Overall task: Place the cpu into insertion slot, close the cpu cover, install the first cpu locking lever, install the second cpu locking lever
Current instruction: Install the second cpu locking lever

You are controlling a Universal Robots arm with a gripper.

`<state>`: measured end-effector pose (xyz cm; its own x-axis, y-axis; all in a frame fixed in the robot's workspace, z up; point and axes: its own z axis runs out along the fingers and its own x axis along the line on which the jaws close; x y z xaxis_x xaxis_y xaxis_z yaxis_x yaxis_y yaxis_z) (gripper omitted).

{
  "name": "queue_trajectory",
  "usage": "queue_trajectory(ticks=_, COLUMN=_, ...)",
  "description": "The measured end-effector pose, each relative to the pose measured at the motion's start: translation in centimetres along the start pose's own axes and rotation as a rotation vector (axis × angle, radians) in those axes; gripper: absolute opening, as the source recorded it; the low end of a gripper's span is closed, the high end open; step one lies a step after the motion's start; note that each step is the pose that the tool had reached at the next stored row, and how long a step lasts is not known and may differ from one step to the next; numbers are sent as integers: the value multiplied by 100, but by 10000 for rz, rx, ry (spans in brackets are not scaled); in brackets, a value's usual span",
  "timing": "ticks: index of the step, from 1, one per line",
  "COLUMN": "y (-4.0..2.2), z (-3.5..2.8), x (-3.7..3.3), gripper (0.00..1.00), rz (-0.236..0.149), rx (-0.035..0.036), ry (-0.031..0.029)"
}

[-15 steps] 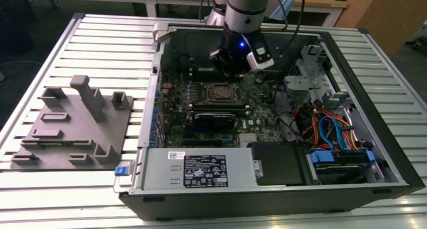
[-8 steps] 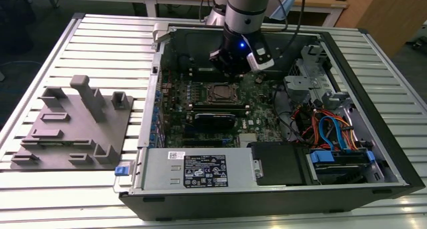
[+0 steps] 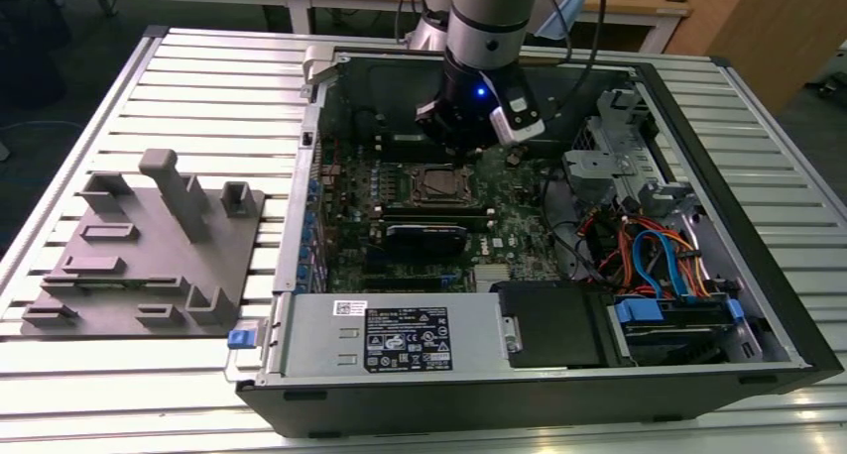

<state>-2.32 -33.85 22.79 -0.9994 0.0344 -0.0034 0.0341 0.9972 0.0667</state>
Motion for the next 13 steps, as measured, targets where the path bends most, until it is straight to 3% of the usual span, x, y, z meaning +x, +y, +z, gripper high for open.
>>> queue_trajectory(ticks=6, y=-5, z=-1, x=0, gripper=10, rz=-1, rx=1, ry=1)
queue_trajectory(ticks=13, y=-61, z=-5, x=-2, gripper=10, rz=-1, rx=3, ry=1)
